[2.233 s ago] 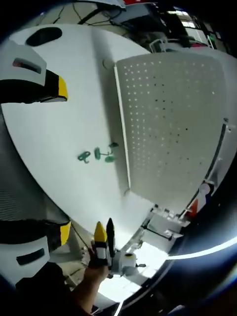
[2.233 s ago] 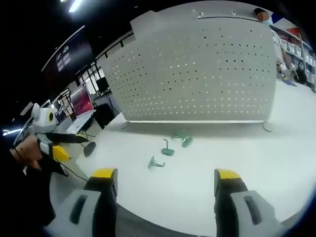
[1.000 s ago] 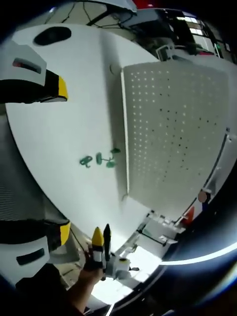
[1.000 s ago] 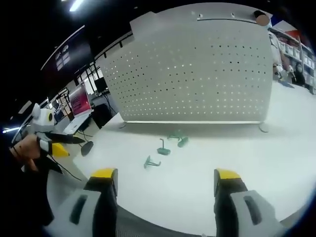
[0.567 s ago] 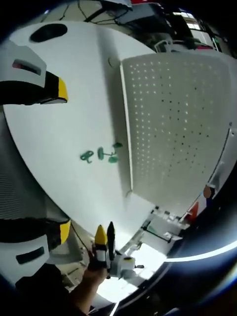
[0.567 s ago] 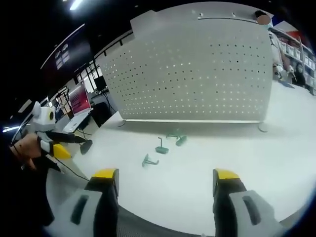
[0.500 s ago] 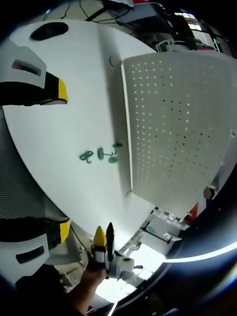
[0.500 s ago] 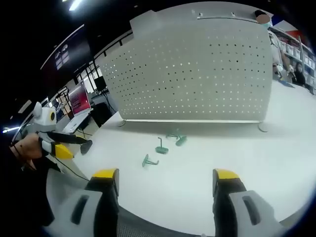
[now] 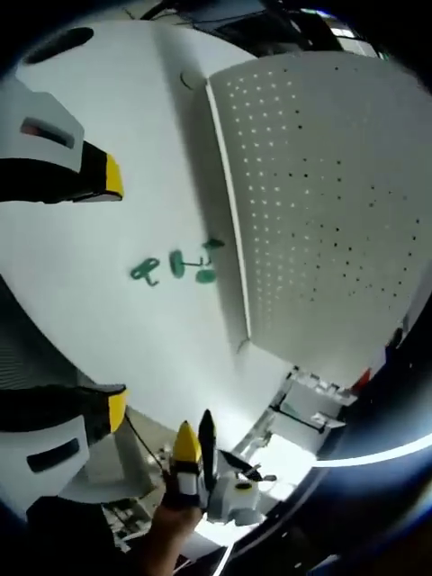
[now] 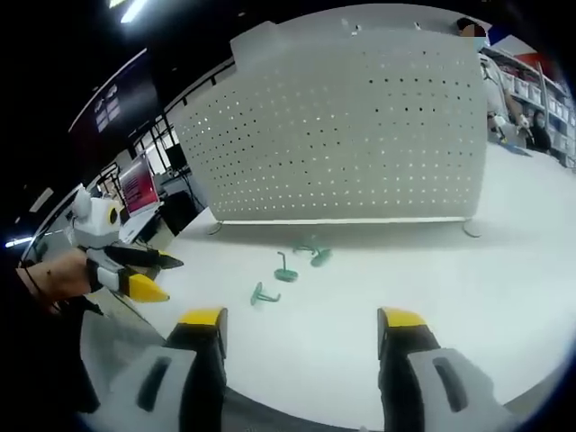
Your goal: Insert the hook assembly into the mounting plate slot until the hook locks in place.
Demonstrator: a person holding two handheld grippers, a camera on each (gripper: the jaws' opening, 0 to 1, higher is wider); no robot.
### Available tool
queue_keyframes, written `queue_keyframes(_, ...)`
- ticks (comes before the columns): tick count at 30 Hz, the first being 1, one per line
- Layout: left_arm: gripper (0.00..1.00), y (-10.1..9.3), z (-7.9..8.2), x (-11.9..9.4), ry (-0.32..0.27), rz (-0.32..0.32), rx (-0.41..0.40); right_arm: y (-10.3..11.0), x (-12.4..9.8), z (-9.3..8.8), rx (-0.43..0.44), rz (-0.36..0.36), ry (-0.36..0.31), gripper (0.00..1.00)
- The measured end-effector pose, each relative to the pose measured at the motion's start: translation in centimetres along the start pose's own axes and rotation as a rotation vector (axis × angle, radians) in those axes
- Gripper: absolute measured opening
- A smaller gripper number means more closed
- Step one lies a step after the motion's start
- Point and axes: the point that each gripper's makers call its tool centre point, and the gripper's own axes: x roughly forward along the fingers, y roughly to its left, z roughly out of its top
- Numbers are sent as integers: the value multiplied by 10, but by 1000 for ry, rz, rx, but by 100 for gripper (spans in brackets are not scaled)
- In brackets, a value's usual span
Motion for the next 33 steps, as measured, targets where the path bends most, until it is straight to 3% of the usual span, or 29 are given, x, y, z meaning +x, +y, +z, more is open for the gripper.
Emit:
queue_keyframes(7, 76, -3, -8, 25, 27, -10, -1, -1, 0, -8, -8, -1, 21, 66)
queue_keyframes(15, 67, 9, -6, 47, 32, 17, -7, 4, 4, -16, -23, 10, 49, 67)
queue_keyframes(26, 57, 9, -9, 78, 82, -7, -17, 6, 5, -18, -95, 12, 73, 70)
queue_keyframes(33, 49, 10, -15, 93, 127, -7, 33, 5, 4, -21, -94, 11, 81, 71)
